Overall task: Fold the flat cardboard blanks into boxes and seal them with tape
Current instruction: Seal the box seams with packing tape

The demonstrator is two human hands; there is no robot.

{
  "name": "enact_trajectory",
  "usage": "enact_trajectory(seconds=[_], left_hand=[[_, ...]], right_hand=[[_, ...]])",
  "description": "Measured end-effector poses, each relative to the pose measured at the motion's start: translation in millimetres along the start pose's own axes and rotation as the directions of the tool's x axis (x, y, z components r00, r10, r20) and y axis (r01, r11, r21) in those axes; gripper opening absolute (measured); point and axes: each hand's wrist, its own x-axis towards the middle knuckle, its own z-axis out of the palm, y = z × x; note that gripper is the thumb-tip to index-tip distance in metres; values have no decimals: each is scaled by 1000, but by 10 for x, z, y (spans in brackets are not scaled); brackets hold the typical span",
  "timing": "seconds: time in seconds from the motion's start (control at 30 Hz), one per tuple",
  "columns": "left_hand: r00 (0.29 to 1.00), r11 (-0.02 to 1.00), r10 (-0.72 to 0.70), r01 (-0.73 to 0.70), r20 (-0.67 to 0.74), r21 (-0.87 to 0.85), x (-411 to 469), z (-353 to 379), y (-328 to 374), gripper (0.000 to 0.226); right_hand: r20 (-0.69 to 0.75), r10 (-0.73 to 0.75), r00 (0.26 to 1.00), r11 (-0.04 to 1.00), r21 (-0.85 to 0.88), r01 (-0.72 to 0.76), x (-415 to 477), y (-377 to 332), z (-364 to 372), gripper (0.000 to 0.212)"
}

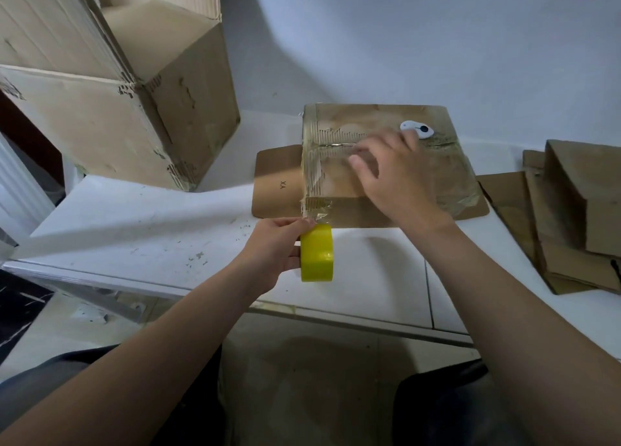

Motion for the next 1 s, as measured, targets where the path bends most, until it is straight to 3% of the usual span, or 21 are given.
enact_trajectory(seconds=[0.13,0.27,0.33,0.5,0.6,0.73,0.87,1.0], left_hand=[[1000,1000,9,-9,-3,7,2,9,-30,31],[999,1000,17,-17,-28,-1,7,31,-62,29],[999,1000,13,-13,-36,-9,4,37,-67,30],[999,1000,7,-8,-33,-14,-23,26,-62,31],[1000,1000,0,-1,-30,-19,-46,24,-48,30],[999,1000,-6,5,-35,-17,-69,21,-20,22],[999,1000,-9,9,-36,-3,-77,24,-1,13],[999,1000,-6,6,-40,2,-74,20,3,24]], right_hand=[[100,246,964,957,-184,-225,113,414,-88,42],[215,321,922,941,-180,-286,110,632,-156,34],[199,316,928,945,-149,-290,104,637,-204,31],[90,218,972,974,48,-223,91,481,-267,13],[153,285,946,906,280,-318,68,395,-271,34],[178,270,946,905,289,-313,8,319,-282,17],[208,249,946,824,468,-320,22,178,-341,15],[259,213,942,719,611,-331,30,29,-384,6]])
